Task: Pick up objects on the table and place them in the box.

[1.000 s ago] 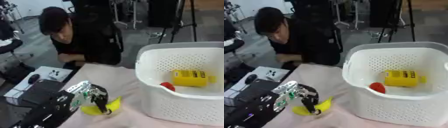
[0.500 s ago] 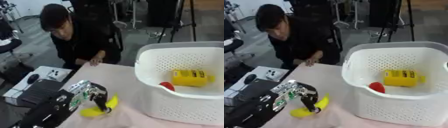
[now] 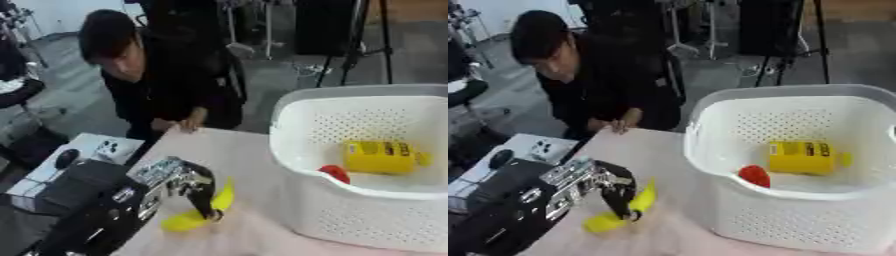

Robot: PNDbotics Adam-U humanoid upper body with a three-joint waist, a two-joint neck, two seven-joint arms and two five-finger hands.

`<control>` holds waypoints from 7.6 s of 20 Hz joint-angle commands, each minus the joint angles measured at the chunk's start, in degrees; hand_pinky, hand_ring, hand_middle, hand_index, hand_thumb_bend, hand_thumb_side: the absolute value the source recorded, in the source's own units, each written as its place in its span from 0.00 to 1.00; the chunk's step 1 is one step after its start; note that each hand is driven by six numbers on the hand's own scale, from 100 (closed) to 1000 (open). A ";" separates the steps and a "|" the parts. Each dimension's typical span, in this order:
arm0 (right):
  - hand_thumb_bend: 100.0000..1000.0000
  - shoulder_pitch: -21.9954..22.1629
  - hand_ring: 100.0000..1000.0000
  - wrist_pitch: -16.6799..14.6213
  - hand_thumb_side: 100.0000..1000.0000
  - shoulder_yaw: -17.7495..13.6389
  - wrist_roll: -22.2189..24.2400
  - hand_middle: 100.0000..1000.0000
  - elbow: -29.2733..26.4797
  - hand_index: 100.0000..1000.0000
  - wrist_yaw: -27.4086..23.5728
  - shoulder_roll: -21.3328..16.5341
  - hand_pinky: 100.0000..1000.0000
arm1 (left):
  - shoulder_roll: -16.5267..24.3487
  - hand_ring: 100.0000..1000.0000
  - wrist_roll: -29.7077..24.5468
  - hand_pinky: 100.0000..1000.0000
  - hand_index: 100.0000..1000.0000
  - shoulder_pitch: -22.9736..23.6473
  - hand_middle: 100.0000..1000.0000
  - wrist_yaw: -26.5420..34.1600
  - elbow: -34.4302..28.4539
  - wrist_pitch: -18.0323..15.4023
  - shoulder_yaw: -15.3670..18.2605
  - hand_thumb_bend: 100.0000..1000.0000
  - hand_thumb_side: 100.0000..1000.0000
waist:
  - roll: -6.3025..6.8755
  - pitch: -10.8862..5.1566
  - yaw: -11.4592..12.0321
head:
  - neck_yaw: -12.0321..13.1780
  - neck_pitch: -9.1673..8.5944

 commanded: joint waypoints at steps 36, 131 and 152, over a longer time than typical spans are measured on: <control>0.00 -0.13 0.47 0.63 0.49 -0.45 -0.05 0.40 -1.09 0.42 0.26 -2.72 0.66 | 2.07 0.69 -0.50 0.55 0.59 -5.66 0.64 -7.34 -3.28 0.73 5.34 0.13 0.53 | 0.73 -2.32 0.77 | -0.79 0.08; 0.00 1.40 0.47 1.45 0.46 2.47 -0.05 0.40 -1.09 0.42 0.96 -4.24 0.66 | -27.31 0.67 -0.50 0.52 0.57 -43.97 0.60 -25.43 10.69 -16.04 3.28 0.07 0.56 | 4.14 -7.42 -3.27 | 1.18 4.24; 0.00 1.33 0.47 1.60 0.46 2.48 -0.05 0.40 -1.09 0.42 1.07 -4.31 0.66 | -29.10 0.95 -0.50 0.82 1.00 -44.15 1.00 -23.54 18.58 -18.29 2.93 0.82 0.66 | 4.32 -7.21 -3.85 | 1.33 3.86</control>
